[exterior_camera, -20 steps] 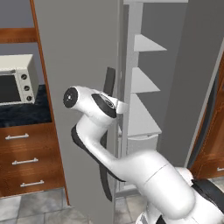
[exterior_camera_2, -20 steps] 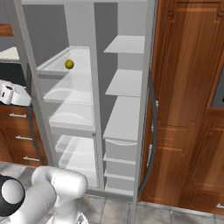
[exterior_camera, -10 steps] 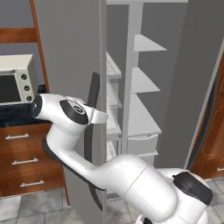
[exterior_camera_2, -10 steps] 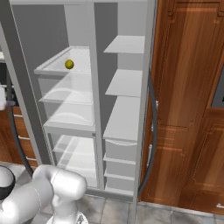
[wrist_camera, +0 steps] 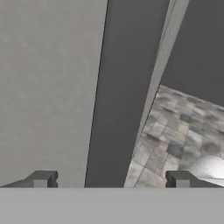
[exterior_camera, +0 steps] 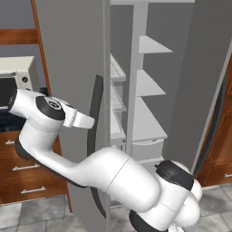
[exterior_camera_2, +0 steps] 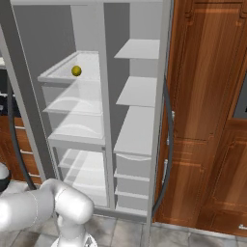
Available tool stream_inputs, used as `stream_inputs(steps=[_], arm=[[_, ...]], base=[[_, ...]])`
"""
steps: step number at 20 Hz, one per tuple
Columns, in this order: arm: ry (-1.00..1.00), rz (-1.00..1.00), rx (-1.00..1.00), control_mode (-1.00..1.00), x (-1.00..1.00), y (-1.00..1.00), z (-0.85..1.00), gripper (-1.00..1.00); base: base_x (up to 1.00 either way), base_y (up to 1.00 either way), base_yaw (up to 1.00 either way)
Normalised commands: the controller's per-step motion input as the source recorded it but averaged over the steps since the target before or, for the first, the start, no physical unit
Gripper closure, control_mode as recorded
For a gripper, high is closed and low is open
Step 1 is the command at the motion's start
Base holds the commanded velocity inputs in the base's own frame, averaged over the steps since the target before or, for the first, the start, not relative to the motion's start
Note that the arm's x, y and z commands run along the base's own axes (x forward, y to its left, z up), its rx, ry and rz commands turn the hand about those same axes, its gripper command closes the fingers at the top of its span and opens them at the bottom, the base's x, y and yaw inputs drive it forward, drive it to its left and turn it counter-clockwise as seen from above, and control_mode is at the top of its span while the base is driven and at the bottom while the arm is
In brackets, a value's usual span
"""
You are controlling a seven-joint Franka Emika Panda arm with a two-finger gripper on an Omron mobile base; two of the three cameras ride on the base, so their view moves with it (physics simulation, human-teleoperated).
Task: Retrieve a lemon from the fridge and place it on the cutting board with the fish.
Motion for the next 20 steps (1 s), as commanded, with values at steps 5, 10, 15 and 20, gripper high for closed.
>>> stream_inputs(steps=[5,10,15,20], arm=[[0.0,-0.02,0.12,-1.0,-1.0,-0.58,0.0,-1.0],[0.0,0.0,0.34,-1.0,-1.0,-1.0,0.01,-1.0],[-0.04,0.01,0.37,-1.0,-1.0,-1.0,0.04,-1.0],[0.0,0.12,0.47,-1.0,-0.35,-0.98,0.19,-1.0]], base=[[0.0,0.0,0.0],[0.0,0.0,0.0],[0.0,0.0,0.0],[0.0,0.0,0.0]])
